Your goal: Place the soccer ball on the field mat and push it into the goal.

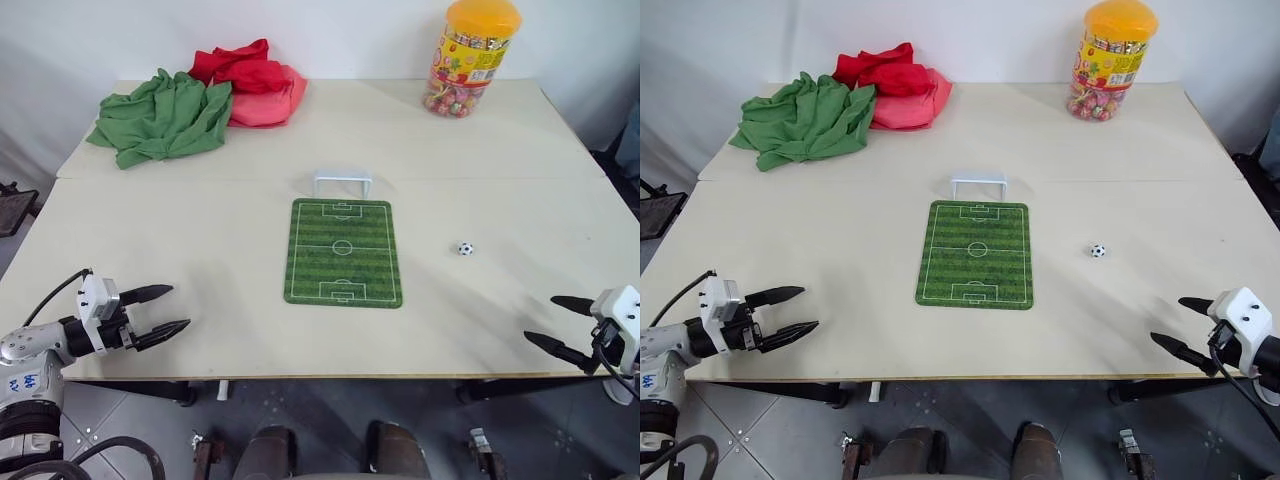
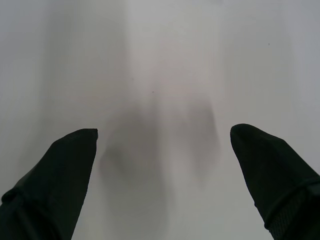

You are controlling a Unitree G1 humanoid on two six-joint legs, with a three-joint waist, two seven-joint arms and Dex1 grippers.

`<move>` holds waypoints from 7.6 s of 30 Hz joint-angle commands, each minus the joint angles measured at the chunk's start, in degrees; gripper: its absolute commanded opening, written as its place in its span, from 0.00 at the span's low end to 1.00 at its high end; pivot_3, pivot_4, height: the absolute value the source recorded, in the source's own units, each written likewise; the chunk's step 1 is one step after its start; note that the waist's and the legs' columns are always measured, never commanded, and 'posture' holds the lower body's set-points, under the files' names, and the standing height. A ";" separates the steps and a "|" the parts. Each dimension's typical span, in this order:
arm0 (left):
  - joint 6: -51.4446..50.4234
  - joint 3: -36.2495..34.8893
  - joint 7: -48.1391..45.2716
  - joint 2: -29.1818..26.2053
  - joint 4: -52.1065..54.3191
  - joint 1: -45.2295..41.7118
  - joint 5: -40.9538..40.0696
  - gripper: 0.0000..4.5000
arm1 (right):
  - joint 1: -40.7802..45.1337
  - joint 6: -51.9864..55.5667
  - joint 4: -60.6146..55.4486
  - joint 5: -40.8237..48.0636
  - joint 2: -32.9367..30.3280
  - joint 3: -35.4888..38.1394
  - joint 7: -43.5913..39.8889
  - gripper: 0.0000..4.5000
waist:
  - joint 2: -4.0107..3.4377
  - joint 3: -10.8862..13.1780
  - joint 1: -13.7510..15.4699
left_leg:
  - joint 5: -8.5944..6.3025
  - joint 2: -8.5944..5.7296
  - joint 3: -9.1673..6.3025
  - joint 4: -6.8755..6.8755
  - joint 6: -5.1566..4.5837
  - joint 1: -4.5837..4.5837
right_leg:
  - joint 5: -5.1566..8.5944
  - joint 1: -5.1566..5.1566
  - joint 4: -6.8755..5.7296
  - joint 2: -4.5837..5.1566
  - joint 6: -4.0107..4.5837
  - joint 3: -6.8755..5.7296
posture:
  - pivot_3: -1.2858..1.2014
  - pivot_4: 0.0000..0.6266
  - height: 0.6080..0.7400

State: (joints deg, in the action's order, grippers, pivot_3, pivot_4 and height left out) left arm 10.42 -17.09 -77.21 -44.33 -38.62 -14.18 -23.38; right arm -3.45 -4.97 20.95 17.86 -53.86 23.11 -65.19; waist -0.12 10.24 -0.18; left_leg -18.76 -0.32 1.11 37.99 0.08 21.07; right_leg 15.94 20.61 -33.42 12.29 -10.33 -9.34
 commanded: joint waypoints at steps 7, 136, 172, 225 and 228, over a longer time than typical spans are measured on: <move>-7.48 -1.49 2.18 -2.42 5.30 0.33 -0.99 1.00 | -0.43 4.88 -3.27 2.06 -1.83 3.27 1.84 0.99 | 0.00 0.00 -0.03 | 0.00 0.01 0.00 0.00 0.00 0.00 | 0.00 0.01 -0.01 0.00 0.00 0.01 | 0.52 0.24 1.00; 0.48 0.41 -7.37 9.73 22.08 5.76 -11.61 1.00 | 54.04 21.10 -7.22 -11.04 27.74 -43.96 -10.22 0.79 | -0.06 0.12 -1.63 | -0.14 0.26 0.46 0.18 0.07 0.24 | -0.06 0.74 -0.37 -0.25 0.11 0.36 | 0.52 0.24 1.00; -0.73 3.67 -13.40 4.80 16.42 2.44 -10.18 1.00 | 41.13 22.49 -16.75 -5.98 26.32 -44.78 -5.35 0.00 | 0.09 0.09 -1.63 | -0.16 0.32 0.62 0.14 0.07 0.22 | -0.08 0.83 -0.38 -0.27 0.14 0.42 | 0.52 0.24 1.00; -8.85 0.35 21.45 7.07 15.03 -8.31 -1.01 1.00 | 33.81 7.05 6.77 -0.55 6.06 -14.58 -8.66 0.49 | 0.12 0.13 -1.46 | -0.21 0.47 0.86 0.19 0.15 0.17 | -0.13 0.88 -0.35 -0.39 0.24 0.45 | 0.52 0.24 1.00; -8.71 -0.30 19.02 5.87 14.38 -8.00 -1.64 1.00 | 33.18 5.02 8.24 -0.06 4.55 -13.45 -10.99 0.71 | 0.13 0.13 -1.44 | -0.22 0.48 0.86 0.18 0.15 0.18 | -0.13 0.88 -0.34 -0.39 0.24 0.44 | 0.52 0.24 1.00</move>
State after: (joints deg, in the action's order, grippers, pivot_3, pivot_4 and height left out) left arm 1.08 -15.72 -56.70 -37.00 -25.12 -21.94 -23.74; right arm 29.24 1.75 29.08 16.19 -47.50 7.34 -74.60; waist 0.00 10.37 -1.62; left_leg -18.97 0.15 1.97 38.16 0.23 21.25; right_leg 15.80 21.48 -33.75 11.90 -10.09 -8.90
